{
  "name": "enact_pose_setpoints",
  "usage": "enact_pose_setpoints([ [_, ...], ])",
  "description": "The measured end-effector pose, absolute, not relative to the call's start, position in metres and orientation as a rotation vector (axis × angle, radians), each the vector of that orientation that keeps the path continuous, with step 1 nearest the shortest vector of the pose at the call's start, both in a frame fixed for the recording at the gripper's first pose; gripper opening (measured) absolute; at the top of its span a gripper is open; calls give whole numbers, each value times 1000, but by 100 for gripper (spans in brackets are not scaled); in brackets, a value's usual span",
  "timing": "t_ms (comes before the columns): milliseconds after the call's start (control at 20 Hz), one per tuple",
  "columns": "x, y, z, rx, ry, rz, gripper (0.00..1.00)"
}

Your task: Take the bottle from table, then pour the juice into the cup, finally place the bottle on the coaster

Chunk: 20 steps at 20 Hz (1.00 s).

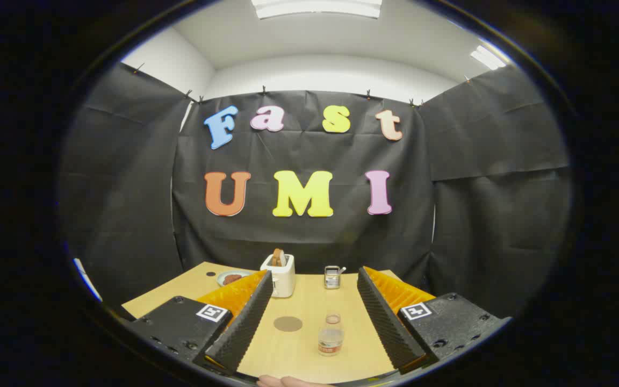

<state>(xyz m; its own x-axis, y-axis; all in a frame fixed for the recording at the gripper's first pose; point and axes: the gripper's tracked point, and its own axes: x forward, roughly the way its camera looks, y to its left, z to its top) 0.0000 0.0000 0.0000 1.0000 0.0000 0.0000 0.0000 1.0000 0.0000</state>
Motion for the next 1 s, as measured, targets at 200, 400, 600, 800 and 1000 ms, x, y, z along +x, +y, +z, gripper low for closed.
enact_pose_setpoints([
  [200, 1, -6, 0, -11, 3, -8, 100],
  [400, -1, -7, 6, -17, -14, -9, 100],
  [600, 0, -6, 0, -29, -1, -12, 100],
  [800, 2, -3, -3, -32, 0, -13, 100],
  [1000, 3, -3, -5, -31, 0, -4, 100],
])
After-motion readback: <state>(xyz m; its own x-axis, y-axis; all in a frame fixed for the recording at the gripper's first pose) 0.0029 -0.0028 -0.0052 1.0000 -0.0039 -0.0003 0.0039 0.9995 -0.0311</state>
